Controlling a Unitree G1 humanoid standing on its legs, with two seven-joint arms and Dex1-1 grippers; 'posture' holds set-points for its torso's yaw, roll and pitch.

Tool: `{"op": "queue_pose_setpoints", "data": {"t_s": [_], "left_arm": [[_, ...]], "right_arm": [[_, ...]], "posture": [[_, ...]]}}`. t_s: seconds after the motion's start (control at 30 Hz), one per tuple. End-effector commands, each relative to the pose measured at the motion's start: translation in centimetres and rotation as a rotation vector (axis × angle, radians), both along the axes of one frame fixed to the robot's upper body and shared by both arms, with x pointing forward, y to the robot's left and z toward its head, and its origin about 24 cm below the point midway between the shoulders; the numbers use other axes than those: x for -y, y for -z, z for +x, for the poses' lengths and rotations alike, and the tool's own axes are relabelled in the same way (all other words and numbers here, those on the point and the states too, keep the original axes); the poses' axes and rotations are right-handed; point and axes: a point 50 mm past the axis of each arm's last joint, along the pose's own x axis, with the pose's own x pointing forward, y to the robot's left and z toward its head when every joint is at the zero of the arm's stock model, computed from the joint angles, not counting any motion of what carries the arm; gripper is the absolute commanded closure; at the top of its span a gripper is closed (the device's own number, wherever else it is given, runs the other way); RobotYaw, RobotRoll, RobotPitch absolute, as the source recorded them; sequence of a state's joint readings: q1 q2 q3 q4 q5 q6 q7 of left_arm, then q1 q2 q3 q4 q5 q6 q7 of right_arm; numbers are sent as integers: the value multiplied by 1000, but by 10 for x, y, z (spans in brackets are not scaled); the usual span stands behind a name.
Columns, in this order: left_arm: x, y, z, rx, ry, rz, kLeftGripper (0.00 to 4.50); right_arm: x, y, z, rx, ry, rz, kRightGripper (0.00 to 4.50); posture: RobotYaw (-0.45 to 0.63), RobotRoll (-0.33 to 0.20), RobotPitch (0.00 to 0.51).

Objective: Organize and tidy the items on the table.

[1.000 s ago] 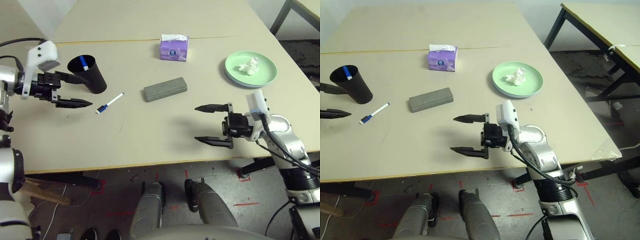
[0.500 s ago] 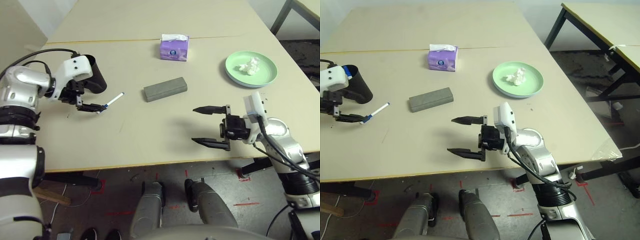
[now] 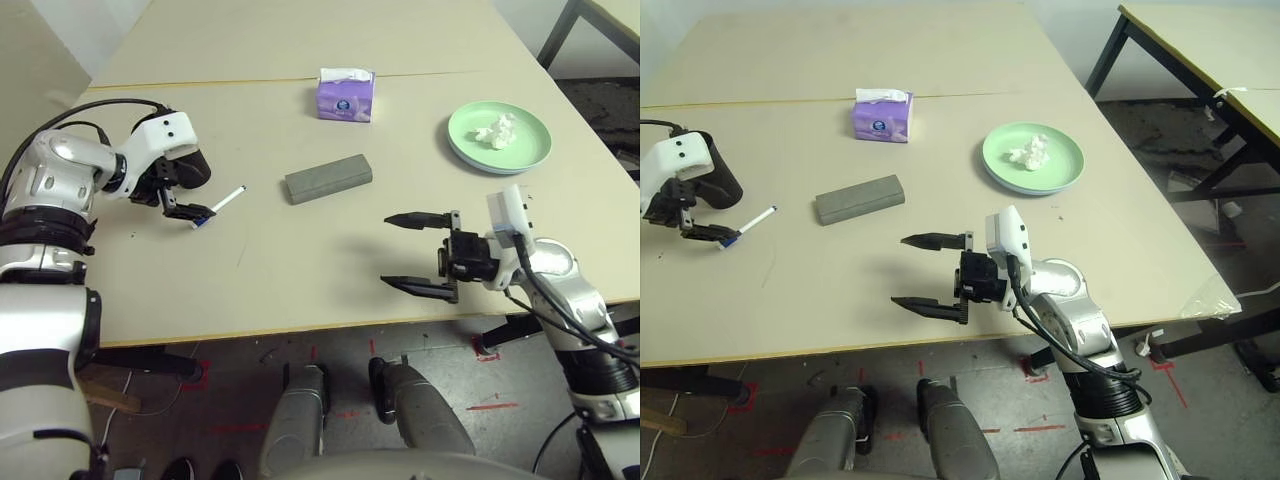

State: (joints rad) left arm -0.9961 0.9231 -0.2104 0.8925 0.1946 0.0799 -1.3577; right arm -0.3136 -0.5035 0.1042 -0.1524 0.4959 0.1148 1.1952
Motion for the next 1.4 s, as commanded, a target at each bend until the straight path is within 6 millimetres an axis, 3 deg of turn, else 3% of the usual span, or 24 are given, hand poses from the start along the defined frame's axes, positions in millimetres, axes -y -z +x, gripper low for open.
{"op": "queue_pose_setpoints", "data": {"t_s": [0.03, 0.57, 1.3, 1.4], "left_arm": [[0, 6, 0, -21, -29, 13, 44], [2, 31, 6, -43, -101, 12, 44], [-1, 46, 8, -41, -126, 13, 44], [0, 47, 8, -42, -122, 8, 641]], "right_arm": [[-1, -2, -3, 6, -6, -1, 0], [-2, -8, -4, 10, -7, 3, 0], [-5, -13, -5, 16, -10, 16, 0], [-6, -14, -5, 17, -8, 17, 0]], "posture": [[-132, 0, 205], [-138, 0, 198], [-147, 0, 199], [-147, 0, 196]]}}
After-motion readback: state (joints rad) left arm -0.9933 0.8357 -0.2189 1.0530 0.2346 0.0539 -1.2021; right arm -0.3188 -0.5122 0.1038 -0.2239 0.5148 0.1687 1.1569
